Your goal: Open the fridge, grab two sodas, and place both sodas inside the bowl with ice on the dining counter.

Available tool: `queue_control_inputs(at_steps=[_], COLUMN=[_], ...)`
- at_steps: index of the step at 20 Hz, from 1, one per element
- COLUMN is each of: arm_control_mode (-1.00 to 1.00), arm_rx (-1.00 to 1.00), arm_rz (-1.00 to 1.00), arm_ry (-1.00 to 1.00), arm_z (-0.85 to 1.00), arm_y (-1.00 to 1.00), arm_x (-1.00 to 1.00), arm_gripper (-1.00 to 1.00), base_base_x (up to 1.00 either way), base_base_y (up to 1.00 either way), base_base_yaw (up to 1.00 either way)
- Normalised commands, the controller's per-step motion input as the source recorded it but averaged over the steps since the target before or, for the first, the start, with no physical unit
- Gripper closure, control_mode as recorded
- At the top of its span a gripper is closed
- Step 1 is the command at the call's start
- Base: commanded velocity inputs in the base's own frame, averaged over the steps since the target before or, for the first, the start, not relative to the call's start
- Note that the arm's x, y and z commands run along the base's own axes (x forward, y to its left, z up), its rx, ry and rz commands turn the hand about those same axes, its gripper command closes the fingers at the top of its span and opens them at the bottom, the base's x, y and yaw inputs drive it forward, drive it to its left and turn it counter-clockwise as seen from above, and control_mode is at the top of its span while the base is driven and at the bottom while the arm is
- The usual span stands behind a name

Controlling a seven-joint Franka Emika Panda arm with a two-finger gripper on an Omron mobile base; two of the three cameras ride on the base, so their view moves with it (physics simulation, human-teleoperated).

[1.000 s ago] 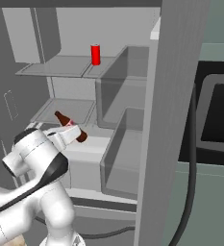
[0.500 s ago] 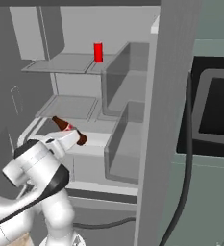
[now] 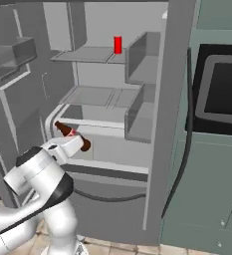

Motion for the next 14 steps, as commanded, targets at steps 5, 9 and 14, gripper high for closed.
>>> queue_control_inputs(at_steps=[5,9,14], arm_control_mode=[1.00,1.00,1.00], arm_rx=[0.00,0.00,0.00], arm_rz=[0.00,0.00,0.00], arm_ry=[0.00,0.00,0.00], arm_z=[0.00,0.00,0.00], arm_y=[0.00,0.00,0.00], arm_x=[0.00,0.00,0.00], arm_gripper=[1.00,1.00,1.00], base_base_x=[-0.81,-0.67,-0.57], base_base_y=[0.08,0.02,0.01], base_base_yaw=[0.31,0.38,0.41])
